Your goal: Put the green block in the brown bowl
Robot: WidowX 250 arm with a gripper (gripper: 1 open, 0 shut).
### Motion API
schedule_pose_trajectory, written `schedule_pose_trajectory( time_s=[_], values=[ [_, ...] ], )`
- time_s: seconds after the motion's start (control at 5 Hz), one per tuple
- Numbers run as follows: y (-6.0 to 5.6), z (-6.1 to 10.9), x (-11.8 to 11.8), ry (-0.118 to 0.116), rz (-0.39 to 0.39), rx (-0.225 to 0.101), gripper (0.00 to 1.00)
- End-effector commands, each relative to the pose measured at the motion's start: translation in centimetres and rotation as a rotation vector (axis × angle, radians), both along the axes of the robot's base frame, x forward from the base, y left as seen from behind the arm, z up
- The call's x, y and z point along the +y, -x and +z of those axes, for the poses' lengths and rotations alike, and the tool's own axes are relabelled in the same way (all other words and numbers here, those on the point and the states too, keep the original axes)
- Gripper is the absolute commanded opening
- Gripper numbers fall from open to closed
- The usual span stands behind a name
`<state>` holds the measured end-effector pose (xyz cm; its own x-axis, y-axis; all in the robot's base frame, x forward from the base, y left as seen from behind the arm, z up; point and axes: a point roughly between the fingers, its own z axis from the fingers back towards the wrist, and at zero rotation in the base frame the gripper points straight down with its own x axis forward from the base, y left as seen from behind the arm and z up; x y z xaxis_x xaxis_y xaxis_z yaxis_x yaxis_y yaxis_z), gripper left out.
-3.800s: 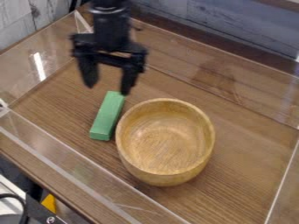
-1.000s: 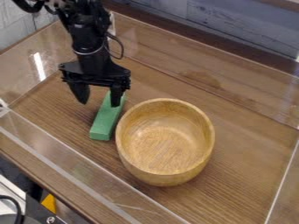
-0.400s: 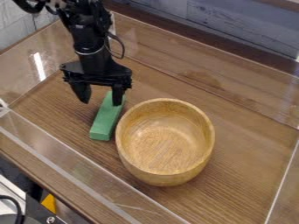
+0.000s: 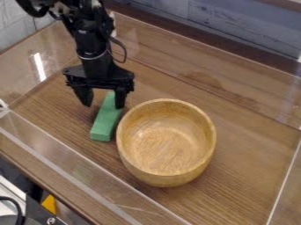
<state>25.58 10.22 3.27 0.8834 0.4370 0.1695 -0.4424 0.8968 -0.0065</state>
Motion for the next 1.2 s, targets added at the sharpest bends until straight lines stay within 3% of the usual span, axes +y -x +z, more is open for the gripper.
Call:
schedule_pose_trajectory(
  time_s=[0.0, 0.8, 1.0],
  values=[
    [-0.6, 0.4, 0.2, -0.015, 0.005, -0.026, 1.00],
    [-0.2, -0.8, 0.7, -0.012, 0.059, 0.003, 1.00],
    [-0.1, -0.9, 0.9, -0.011, 0.071, 0.011, 0.00]
  ],
)
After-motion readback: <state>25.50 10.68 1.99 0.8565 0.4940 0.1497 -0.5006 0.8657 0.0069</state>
